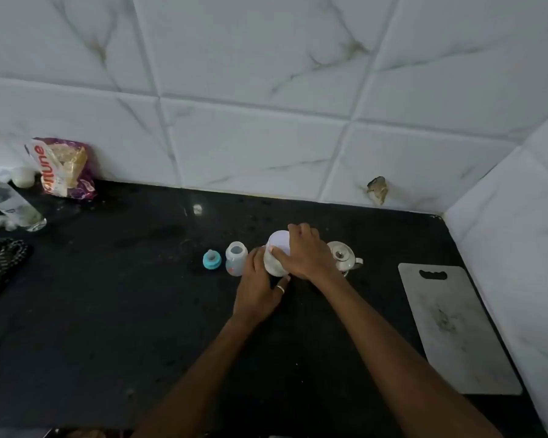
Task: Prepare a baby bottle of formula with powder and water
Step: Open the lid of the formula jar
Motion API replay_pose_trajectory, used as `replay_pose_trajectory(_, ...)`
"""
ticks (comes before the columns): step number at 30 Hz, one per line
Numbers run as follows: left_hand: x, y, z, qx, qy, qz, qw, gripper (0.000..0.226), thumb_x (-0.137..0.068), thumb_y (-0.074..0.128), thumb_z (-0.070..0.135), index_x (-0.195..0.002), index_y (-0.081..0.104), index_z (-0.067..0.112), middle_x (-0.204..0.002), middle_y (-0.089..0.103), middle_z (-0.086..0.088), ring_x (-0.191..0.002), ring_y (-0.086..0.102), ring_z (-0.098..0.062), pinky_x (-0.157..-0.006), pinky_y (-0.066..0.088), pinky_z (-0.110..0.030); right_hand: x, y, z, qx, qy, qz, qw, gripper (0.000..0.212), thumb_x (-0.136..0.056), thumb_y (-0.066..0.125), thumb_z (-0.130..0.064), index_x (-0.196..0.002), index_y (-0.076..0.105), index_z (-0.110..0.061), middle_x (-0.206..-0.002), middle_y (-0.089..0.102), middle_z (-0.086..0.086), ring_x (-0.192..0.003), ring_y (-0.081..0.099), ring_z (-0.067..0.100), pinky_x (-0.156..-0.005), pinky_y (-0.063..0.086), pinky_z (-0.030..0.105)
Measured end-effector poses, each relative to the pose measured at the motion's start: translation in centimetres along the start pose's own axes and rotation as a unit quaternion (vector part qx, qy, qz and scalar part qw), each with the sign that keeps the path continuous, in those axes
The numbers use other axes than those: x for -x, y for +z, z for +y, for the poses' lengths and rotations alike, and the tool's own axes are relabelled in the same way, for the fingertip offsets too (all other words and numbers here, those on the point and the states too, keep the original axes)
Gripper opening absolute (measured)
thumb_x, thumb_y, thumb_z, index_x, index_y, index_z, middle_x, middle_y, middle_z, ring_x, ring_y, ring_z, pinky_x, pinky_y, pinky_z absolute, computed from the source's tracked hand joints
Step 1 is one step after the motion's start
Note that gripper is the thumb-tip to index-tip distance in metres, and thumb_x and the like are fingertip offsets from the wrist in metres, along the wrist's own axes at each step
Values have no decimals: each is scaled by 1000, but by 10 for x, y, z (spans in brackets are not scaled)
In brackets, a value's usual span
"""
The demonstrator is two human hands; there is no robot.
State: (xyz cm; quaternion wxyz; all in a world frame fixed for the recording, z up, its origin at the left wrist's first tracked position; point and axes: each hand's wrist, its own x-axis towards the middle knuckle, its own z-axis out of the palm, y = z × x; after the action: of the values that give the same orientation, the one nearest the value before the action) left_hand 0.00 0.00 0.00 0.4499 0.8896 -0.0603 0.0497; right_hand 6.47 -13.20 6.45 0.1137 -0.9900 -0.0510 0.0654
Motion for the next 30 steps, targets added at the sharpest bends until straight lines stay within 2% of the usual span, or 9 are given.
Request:
replay_pose_trajectory(2, -2, 3, -4, 58, -45, -19, 997, 93, -85, 83, 22, -157, 26, 10, -161, 30, -5, -148, 29, -10, -117, 34, -30, -6, 1, -4, 14, 15, -30, 999, 80, -94, 55, -65, -152, 34, -14, -151, 41, 12, -136, 43, 33, -98, 49, 47)
replay_pose_trajectory(4, -2, 4, -4, 65, -90, -50, 993, 101, -86, 83, 24, -161, 16, 11, -166, 22, -4, -154, 25, -16, -123, 28, -32, -12, 2, -3, 29, 25, -49, 998, 83, -92, 57, -66, -153, 33, -14, -151, 41, 12, -136, 43, 33, -98, 49, 48)
replay_pose_trajectory(6, -2, 8, -10, 66, -111, -62, 990, 107, -86, 84, 26, -163, 10, 12, -170, 18, -5, -157, 21, -19, -127, 27, -38, -17, 5, -5, 39, 33, -60, 997, 86, -91, 59, -67, -153, 32, -15, -151, 41, 12, -136, 43, 33, -98, 49, 48)
replay_pose_trajectory(10, -4, 8, -17, 71, -133, -78, 985, 112, -86, 84, 29, -164, 6, 9, -172, 13, -9, -160, 13, -22, -129, 22, -40, -22, 10, -6, 44, 42, -75, 995, 91, -86, 62, -70, -152, 33, -15, -150, 43, 12, -135, 45, 34, -98, 49, 49)
replay_pose_trajectory(15, -4, 9, -24, 72, -152, -94, 981, 114, -86, 83, 30, -164, 4, 10, -174, 8, -8, -160, 8, -20, -123, 12, -27, -27, 16, -4, 25, 39, -78, 996, 83, -86, 68, -63, -147, 39, -15, -146, 48, 12, -131, 49, 32, -95, 50, 45)
replay_pose_trajectory(21, -8, 10, -17, 79, -145, -84, 983, 116, -85, 85, 35, -164, 4, 10, -173, 10, -8, -160, 10, -21, -123, 14, -27, -34, 2, 0, 4, 27, -51, 998, 78, -86, 68, -61, -143, 46, -12, -141, 50, 13, -127, 51, 33, -94, 48, 42)
replay_pose_trajectory(24, -13, 8, -8, 89, -138, -60, 985, 119, -83, 86, 37, -164, 4, 10, -173, 11, -7, -160, 11, -20, -124, 14, -27, -36, -23, 1, -21, 18, -23, 999, 73, -84, 67, -64, -134, 53, -13, -133, 56, 12, -120, 55, 32, -93, 48, 41)
replay_pose_trajectory(27, -22, -1, 9, 120, -130, -21, 984, 128, -76, 90, 44, -164, 3, 13, -172, 14, -4, -159, 14, -17, -128, 22, -36, -38, -59, 0, -58, 7, 1, 998, 71, -84, 66, -67, -129, 58, -11, -124, 63, 10, -109, 60, 29, -84, 47, 36)
replay_pose_trajectory(30, -35, -14, 33, 146, -106, 16, 984, 133, -68, 92, 54, -164, 6, 23, -170, 20, -1, -156, 25, -16, -126, 30, -40, -40, -101, -6, -76, -4, 11, 997, 64, -84, 60, -71, -114, 62, -15, -104, 64, 2, -93, 60, 22, -74, 40, 31)
